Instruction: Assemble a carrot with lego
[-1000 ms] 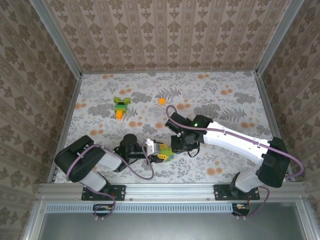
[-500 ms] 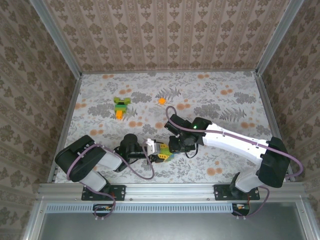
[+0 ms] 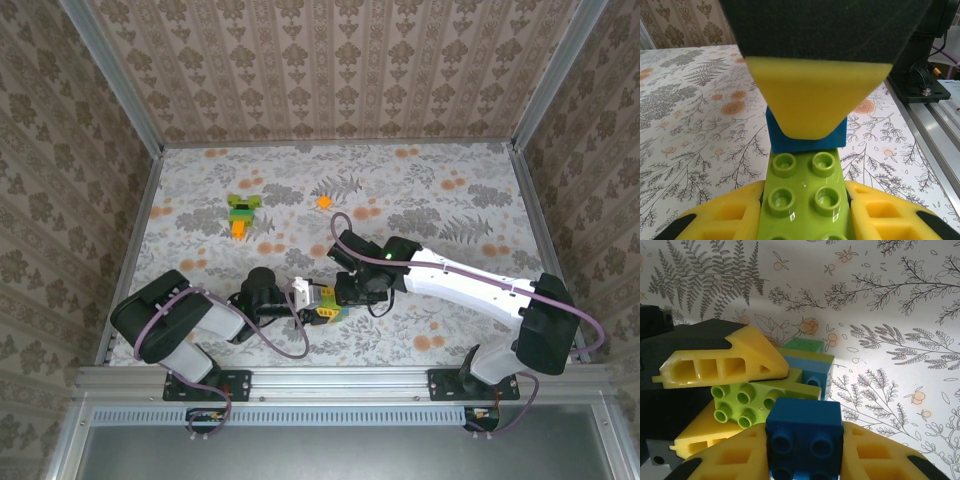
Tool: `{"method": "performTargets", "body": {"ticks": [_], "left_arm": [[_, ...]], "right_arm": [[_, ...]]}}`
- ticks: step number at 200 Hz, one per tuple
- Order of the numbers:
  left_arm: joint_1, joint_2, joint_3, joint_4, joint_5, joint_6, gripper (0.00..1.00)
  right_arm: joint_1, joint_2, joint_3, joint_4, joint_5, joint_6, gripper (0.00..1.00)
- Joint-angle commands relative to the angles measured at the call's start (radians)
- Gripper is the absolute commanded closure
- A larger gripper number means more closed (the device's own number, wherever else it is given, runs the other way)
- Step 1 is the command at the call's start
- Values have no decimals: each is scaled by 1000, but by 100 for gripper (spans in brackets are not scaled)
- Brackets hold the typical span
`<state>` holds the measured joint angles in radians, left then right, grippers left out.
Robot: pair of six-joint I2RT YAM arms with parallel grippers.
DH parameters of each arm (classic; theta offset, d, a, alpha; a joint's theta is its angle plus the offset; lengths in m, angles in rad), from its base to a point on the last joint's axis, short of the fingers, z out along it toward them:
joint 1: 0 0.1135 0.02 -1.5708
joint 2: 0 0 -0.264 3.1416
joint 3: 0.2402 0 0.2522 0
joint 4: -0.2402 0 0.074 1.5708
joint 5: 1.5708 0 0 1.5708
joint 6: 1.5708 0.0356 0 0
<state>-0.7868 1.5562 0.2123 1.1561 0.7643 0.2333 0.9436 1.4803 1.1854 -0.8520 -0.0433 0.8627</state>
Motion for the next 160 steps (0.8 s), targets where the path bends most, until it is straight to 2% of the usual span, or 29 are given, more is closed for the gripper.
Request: {"method": "performTargets", "body": {"ticks": [1,63,160], "left_arm": [[-3,39,-6,-136,-62,44,76],[-4,43,-4,-142,-67,47,76],[-6,46,-1,-147,-73,48,76]], "right_arm": [[16,29,-12,-61,1,7,81],[34,50,10,-132,78,18,81],[83,101,-66,-65,70,94,81]]}}
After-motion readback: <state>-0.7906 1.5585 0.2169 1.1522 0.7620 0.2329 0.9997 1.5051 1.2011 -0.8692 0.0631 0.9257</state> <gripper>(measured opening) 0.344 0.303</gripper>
